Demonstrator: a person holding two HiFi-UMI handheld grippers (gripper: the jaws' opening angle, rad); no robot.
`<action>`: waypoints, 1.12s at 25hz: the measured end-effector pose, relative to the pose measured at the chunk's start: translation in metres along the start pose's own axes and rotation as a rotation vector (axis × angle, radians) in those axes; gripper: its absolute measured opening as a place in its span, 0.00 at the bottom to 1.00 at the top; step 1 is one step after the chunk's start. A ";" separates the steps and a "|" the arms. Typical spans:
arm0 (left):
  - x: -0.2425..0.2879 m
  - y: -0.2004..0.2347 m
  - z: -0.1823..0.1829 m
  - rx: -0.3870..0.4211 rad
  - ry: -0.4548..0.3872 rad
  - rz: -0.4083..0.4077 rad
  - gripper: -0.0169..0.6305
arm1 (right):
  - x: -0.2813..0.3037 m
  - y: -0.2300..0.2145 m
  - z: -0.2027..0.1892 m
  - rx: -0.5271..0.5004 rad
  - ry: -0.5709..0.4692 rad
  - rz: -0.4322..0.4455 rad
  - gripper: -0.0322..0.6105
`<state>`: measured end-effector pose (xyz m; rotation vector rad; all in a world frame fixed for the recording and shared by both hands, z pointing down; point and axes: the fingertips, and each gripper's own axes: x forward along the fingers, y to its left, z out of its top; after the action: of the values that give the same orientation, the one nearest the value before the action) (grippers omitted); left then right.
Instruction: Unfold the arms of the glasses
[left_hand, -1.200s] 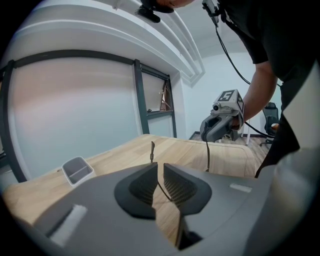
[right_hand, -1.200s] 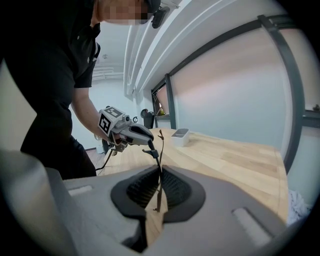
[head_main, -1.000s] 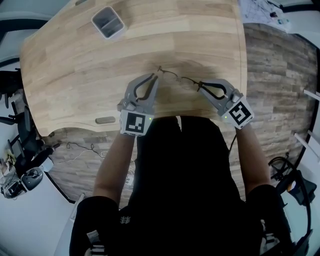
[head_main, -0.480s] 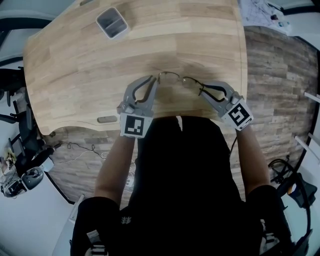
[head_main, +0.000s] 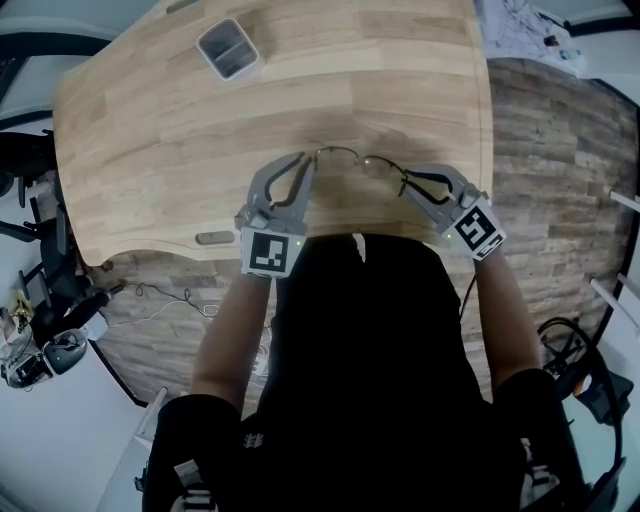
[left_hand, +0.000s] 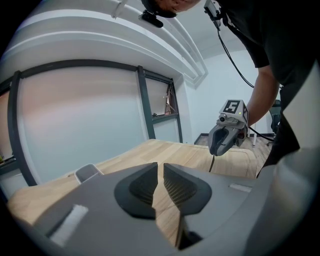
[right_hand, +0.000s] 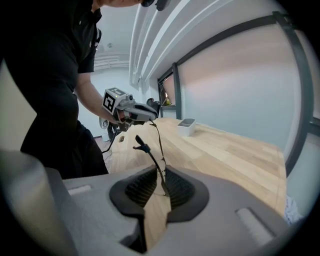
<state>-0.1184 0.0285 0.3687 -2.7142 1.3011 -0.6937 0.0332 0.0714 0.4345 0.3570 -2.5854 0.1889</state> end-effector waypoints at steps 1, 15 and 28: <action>0.000 0.000 0.001 0.003 0.003 0.003 0.09 | 0.000 0.001 -0.002 -0.011 0.010 0.006 0.11; -0.002 0.003 0.022 0.020 0.002 0.055 0.09 | -0.005 0.000 -0.031 -0.109 0.096 0.074 0.11; -0.015 0.028 0.049 -0.134 -0.040 0.120 0.08 | -0.041 -0.037 -0.020 -0.019 0.112 -0.067 0.11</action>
<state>-0.1269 0.0147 0.3120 -2.7069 1.5384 -0.5568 0.0871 0.0490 0.4331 0.4137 -2.4597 0.1555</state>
